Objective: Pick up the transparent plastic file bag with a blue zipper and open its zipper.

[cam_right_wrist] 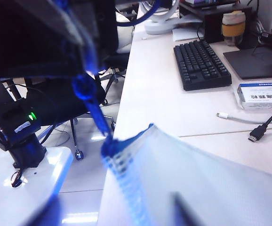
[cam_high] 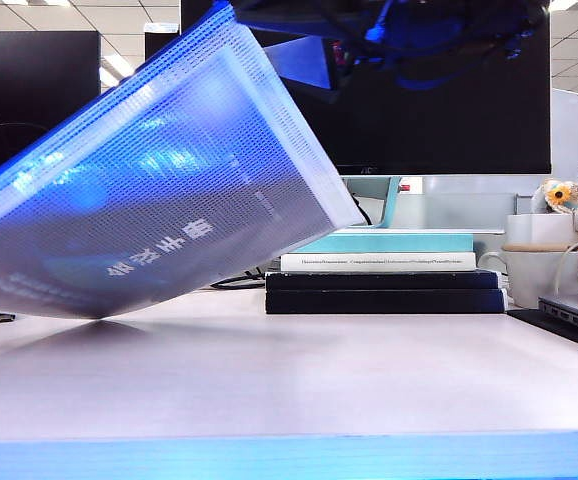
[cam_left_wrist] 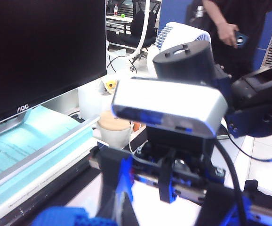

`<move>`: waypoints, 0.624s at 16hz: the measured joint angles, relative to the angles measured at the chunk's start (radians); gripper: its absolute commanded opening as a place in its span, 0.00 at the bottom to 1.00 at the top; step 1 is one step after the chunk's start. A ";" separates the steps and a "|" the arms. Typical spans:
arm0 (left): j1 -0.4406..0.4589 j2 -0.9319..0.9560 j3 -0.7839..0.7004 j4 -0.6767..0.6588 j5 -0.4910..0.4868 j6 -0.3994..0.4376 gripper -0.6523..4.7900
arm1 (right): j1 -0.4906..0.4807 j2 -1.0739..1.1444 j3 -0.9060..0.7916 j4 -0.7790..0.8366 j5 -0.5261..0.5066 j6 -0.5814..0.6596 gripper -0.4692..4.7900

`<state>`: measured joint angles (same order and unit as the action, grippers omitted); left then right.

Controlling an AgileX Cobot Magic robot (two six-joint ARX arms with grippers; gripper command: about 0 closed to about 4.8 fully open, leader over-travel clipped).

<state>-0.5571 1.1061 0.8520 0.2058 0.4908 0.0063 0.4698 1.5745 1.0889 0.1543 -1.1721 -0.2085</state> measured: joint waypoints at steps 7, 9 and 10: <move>0.000 0.001 0.000 0.011 0.014 -0.013 0.11 | 0.005 0.000 0.000 0.003 0.054 -0.006 0.08; 0.000 0.001 0.000 0.014 0.011 -0.013 0.11 | 0.005 0.000 0.000 0.006 0.055 -0.006 0.08; 0.000 0.001 0.000 0.010 -0.024 -0.006 0.11 | 0.005 0.000 0.002 0.013 0.095 0.002 0.08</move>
<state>-0.5571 1.1072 0.8520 0.2157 0.4667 0.0002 0.4747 1.5742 1.0904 0.1677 -1.0771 -0.2062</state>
